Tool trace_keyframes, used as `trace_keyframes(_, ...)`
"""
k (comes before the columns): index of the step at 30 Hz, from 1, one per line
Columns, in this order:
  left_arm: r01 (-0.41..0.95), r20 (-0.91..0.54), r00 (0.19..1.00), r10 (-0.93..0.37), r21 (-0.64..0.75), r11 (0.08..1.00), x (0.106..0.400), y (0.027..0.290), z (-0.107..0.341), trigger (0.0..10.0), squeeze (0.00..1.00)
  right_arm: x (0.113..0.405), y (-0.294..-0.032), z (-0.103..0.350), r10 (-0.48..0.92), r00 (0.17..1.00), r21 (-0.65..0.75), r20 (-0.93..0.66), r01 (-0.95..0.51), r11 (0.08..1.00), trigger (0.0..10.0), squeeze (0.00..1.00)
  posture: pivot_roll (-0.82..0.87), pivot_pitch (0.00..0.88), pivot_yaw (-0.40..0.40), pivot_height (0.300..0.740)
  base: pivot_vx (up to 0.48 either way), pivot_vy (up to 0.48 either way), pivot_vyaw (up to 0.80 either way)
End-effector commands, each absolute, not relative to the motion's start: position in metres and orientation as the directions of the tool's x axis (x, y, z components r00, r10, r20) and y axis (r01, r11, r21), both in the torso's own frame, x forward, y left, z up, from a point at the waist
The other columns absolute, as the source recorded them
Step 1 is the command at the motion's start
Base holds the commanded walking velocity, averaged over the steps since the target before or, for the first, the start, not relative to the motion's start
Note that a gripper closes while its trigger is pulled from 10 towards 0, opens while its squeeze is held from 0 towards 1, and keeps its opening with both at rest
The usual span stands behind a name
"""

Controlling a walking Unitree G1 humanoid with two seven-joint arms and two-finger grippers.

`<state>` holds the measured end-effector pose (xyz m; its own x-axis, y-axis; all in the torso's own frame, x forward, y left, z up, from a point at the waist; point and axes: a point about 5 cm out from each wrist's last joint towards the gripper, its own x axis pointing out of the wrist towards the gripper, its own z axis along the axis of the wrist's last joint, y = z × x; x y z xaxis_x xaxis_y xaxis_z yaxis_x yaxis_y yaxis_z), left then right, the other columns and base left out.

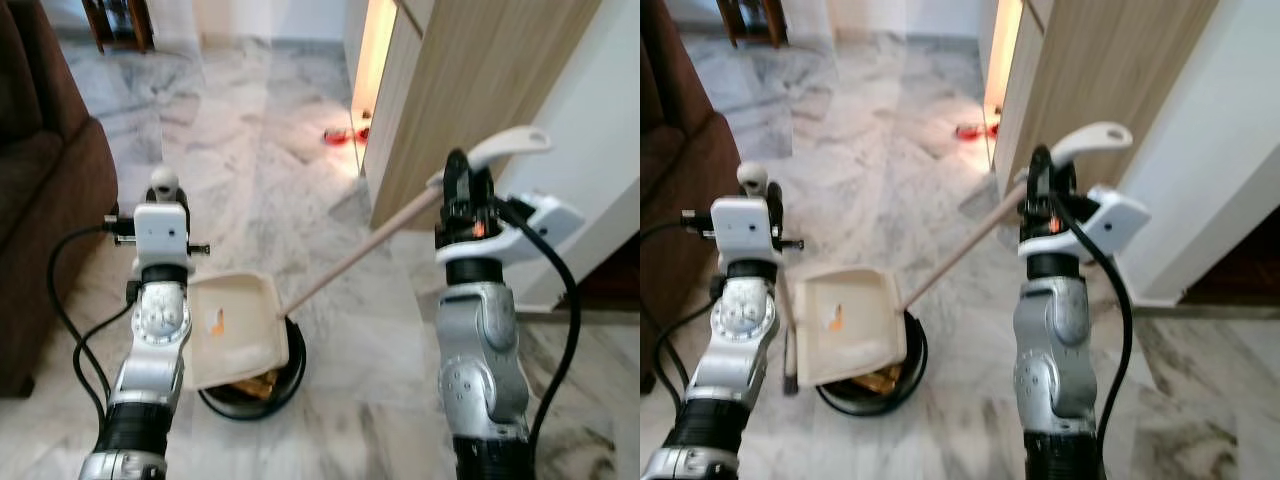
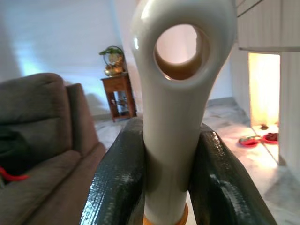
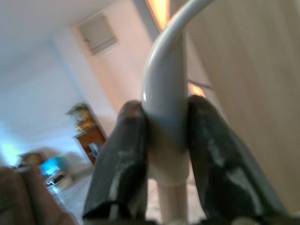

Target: Sweep floor

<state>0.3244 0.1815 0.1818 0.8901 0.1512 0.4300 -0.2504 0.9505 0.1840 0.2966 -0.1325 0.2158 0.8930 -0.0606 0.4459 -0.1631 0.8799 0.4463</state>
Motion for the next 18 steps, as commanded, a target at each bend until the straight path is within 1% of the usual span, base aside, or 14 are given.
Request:
trace_keyframes(1,-0.23,0.482,0.868,0.123,0.17,0.958,0.324,0.174,0.194,10.0,0.0,0.292,-0.128,0.235,-0.057,0.849,0.438,0.526,-0.212,0.874,10.0,0.0,0.1,0.096,-0.056,0.74,0.0,0.0,0.0)
trace_keyframes(5,-0.223,0.484,0.867,0.117,0.168,0.96,0.323,0.173,0.194,10.0,0.0,0.287,-0.116,0.245,-0.001,0.819,0.335,0.574,-0.234,0.913,10.0,0.0,0.1,0.096,-0.056,0.74,0.0,0.0,0.0)
trace_keyframes(6,-0.22,0.486,0.867,0.115,0.166,0.961,0.323,0.172,0.194,10.0,0.0,0.285,-0.109,0.25,0.032,0.802,0.285,0.597,-0.249,0.926,10.0,0.0,0.1,0.097,-0.057,0.74,0.0,0.0,0.0)
trace_keyframes(12,-0.216,0.491,0.864,0.111,0.163,0.963,0.323,0.171,0.194,10.0,0.0,0.276,-0.089,0.261,0.103,0.76,0.221,0.642,-0.312,0.924,10.0,0.0,0.1,0.097,-0.059,0.74,0.0,0.0,0.0)
trace_keyframes(15,-0.216,0.491,0.864,0.111,0.163,0.963,0.322,0.171,0.194,10.0,0.0,0.269,-0.078,0.268,0.144,0.721,0.148,0.678,-0.326,0.934,10.0,0.0,0.1,0.097,-0.06,0.74,0.0,0.0,0.0)
trace_keyframes(17,-0.216,0.49,0.864,0.111,0.162,0.963,0.322,0.171,0.194,10.0,0.0,0.266,-0.076,0.271,0.152,0.708,0.131,0.69,-0.329,0.935,10.0,0.0,0.1,0.096,-0.06,0.74,0.0,0.0,0.0)
trace_keyframes(18,-0.215,0.49,0.865,0.11,0.162,0.963,0.322,0.171,0.194,10.0,0.0,0.262,-0.071,0.277,0.178,0.677,0.079,0.714,-0.331,0.94,10.0,0.0,0.1,0.096,-0.06,0.74,0.0,0.0,0.0)
